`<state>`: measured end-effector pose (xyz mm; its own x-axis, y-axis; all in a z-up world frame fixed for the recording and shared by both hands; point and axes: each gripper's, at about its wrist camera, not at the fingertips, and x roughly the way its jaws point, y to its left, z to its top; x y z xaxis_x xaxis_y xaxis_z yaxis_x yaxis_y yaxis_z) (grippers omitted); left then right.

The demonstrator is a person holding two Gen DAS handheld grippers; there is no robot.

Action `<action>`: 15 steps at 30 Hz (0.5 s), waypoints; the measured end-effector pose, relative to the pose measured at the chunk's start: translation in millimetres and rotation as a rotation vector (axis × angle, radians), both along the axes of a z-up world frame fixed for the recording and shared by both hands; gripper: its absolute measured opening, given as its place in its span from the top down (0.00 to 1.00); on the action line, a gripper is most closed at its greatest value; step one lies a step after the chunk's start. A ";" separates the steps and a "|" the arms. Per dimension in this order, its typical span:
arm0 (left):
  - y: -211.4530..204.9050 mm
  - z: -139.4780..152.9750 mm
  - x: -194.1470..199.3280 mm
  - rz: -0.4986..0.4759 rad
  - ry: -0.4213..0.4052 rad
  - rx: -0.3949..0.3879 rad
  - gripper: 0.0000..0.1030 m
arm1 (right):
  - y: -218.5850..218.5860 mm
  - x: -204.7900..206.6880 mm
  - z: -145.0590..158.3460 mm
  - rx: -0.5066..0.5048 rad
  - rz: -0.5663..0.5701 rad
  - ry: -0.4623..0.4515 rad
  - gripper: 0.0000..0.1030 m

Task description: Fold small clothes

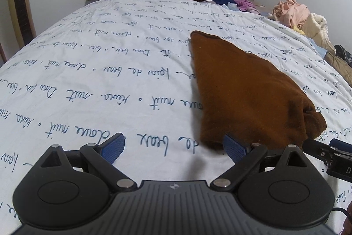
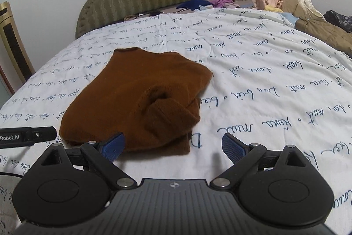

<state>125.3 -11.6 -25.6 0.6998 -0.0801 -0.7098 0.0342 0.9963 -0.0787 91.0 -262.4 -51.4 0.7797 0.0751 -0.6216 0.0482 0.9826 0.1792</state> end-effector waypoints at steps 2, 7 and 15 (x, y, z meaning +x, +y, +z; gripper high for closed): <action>2.4 1.9 -3.1 -0.016 -0.015 -0.015 0.06 | 1.1 -1.6 0.2 0.005 0.008 0.003 0.09; 3.9 7.9 -12.0 -0.015 -0.065 0.017 0.06 | 7.1 -5.6 3.3 -0.003 0.030 -0.001 0.08; 14.5 16.1 -19.4 -0.039 -0.097 -0.036 0.06 | 10.3 -10.2 5.0 0.000 0.047 -0.002 0.08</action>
